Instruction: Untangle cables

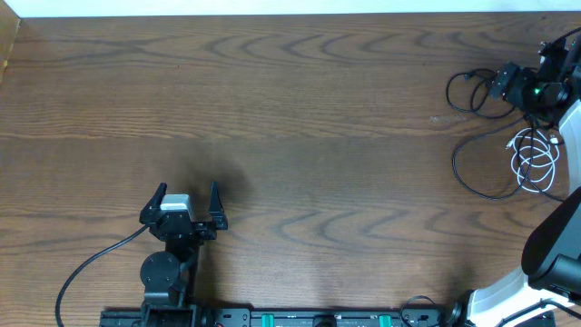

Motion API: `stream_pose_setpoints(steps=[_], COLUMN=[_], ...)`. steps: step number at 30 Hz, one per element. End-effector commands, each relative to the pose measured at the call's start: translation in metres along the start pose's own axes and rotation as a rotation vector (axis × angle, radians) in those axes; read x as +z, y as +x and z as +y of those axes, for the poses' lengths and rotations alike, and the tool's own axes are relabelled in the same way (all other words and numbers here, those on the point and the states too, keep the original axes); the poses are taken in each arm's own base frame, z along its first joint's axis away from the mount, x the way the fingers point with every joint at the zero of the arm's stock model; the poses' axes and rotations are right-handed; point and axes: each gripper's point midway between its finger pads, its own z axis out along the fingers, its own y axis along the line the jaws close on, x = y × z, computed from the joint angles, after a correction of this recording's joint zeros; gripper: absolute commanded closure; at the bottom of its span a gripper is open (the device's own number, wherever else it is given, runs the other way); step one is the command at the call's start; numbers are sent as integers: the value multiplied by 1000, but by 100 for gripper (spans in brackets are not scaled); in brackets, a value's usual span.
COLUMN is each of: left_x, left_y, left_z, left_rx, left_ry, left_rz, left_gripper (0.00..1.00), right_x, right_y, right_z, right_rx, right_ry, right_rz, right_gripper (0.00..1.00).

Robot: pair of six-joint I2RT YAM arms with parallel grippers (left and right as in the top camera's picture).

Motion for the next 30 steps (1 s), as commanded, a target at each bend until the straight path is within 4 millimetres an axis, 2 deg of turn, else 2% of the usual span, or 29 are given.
stream_pose_setpoints(steps=[1, 5, 8, 15, 19, 23, 30], left_x=[0, 0, 0, 0, 0, 0, 0], left_y=[16, 16, 16, 16, 16, 16, 16], left_z=[5, 5, 5, 5, 5, 5, 5], left_rx=[20, 20, 20, 20, 20, 20, 20], left_ry=[-30, -30, -30, -30, -30, -30, -30], left_rz=[49, 49, 49, 49, 49, 49, 49], left_gripper=[2, 2, 2, 2, 2, 2, 2], right_x=[-1, -16, -40, -121, -167, -201, -234], right_y=[-2, -7, -11, -32, -35, -30, 0], right_z=[4, 10, 23, 62, 86, 114, 183], right_rx=[-10, -19, -38, -110, -159, -213, -344], right_ry=[-8, -14, -26, -76, -114, -166, -317], right_rz=[-7, -30, -61, -241, -342, -408, -435], right_gripper=[1, 1, 1, 1, 1, 1, 1])
